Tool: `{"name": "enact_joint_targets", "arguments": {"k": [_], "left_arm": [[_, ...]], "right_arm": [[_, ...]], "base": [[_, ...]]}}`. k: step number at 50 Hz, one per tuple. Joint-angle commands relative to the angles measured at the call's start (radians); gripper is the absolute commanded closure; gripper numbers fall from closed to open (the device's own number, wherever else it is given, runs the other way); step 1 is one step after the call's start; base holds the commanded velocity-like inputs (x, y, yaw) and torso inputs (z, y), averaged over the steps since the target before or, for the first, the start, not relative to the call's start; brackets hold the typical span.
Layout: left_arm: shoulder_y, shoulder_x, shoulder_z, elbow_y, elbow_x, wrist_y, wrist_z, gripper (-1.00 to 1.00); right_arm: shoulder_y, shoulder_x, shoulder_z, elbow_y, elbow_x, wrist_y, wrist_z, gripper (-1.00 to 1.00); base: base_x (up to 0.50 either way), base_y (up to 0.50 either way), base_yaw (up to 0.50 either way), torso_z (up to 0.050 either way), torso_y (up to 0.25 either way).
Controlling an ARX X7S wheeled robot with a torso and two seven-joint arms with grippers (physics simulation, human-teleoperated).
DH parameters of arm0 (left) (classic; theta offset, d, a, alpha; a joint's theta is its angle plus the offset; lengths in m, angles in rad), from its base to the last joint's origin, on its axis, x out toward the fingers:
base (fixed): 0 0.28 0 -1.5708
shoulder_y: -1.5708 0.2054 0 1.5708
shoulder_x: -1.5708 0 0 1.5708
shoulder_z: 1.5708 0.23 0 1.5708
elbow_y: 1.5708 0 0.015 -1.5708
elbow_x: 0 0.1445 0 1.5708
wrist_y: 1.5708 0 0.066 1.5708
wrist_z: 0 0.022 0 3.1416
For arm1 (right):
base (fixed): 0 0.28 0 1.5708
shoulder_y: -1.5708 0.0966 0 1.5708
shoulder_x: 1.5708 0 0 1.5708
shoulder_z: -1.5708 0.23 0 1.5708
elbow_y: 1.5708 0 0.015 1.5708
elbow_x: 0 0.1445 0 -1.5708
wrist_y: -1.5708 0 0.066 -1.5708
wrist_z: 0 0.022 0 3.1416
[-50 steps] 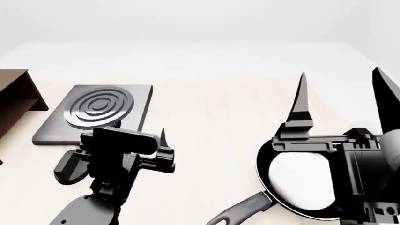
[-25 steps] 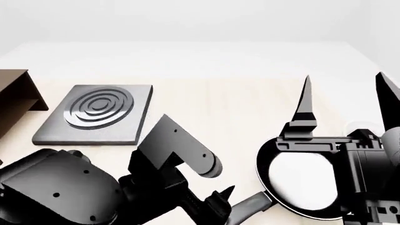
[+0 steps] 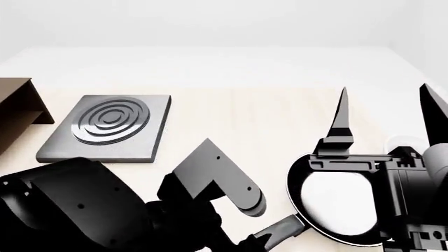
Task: Put the frying pan on top of the cabinet.
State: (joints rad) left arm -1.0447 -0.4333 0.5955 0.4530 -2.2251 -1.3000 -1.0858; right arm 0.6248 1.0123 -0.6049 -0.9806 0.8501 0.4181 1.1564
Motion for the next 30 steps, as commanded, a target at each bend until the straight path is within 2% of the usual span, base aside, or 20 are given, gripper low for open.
{"name": "enact_joint_targets", "arguments": {"k": [1, 22, 30], "left_arm": [[0.011, 0.028, 0.030, -0.073, 0.100, -0.052, 0.028, -1.00], [0.008, 0.068, 0.086, -0.141, 0.197, -0.105, 0.113, -1.00], [0.018, 0.086, 0.081, -0.181, 0.291, -0.128, 0.189, -1.00]], "right_arm": [[-0.001, 0.002, -0.007, 0.003, -0.005, -0.001, 0.005, -1.00], [0.004, 0.007, -0.013, 0.001, -0.007, -0.004, 0.010, -1.00], [-0.001, 0.003, -0.019, 0.006, -0.015, -0.012, 0.006, -1.00]], "base": [[0.00, 0.00, 0.00, 0.000, 0.000], [0.00, 0.00, 0.00, 0.000, 0.000], [0.00, 0.00, 0.00, 0.000, 0.000]]}}
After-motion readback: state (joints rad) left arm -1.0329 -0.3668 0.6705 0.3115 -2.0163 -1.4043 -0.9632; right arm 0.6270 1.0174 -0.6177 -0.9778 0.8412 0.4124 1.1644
